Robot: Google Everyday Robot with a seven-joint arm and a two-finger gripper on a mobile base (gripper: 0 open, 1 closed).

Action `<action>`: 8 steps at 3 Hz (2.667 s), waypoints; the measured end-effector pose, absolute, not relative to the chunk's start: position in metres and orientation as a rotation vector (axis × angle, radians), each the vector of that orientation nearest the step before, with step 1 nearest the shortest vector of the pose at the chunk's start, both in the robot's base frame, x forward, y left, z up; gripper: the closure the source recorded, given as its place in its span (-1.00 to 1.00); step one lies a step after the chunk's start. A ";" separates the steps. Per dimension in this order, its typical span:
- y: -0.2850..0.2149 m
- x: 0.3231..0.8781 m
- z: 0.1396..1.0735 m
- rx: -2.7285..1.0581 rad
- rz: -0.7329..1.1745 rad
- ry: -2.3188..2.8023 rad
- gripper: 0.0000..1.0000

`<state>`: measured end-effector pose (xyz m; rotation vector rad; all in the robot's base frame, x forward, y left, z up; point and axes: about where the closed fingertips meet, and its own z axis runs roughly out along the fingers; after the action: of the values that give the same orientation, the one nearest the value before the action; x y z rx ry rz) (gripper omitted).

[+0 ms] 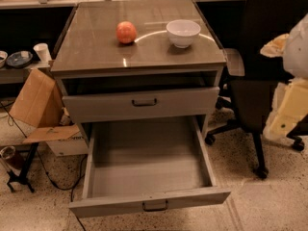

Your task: Open middle drawer

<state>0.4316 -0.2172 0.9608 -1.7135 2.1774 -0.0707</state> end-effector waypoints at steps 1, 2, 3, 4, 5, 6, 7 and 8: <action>-0.201 0.417 0.876 -1.720 0.112 2.045 -1.00; -0.184 0.418 0.803 -1.720 0.203 1.947 -1.00; -0.184 0.418 0.803 -1.721 0.203 1.948 -1.00; -0.184 0.418 0.786 -1.732 0.228 1.965 -1.00; -0.180 0.411 0.720 -1.760 0.305 1.973 -1.00; -0.187 0.401 0.650 -1.716 0.376 2.019 -1.00; -0.194 0.383 0.573 -1.622 0.466 2.064 -0.63; -0.201 0.369 0.503 -1.530 0.504 2.103 -0.15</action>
Offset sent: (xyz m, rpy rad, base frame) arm -0.0145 0.0495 -0.2425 0.3632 -0.0136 0.1971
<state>0.3691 -0.2006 0.5026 -1.5296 2.1026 0.5039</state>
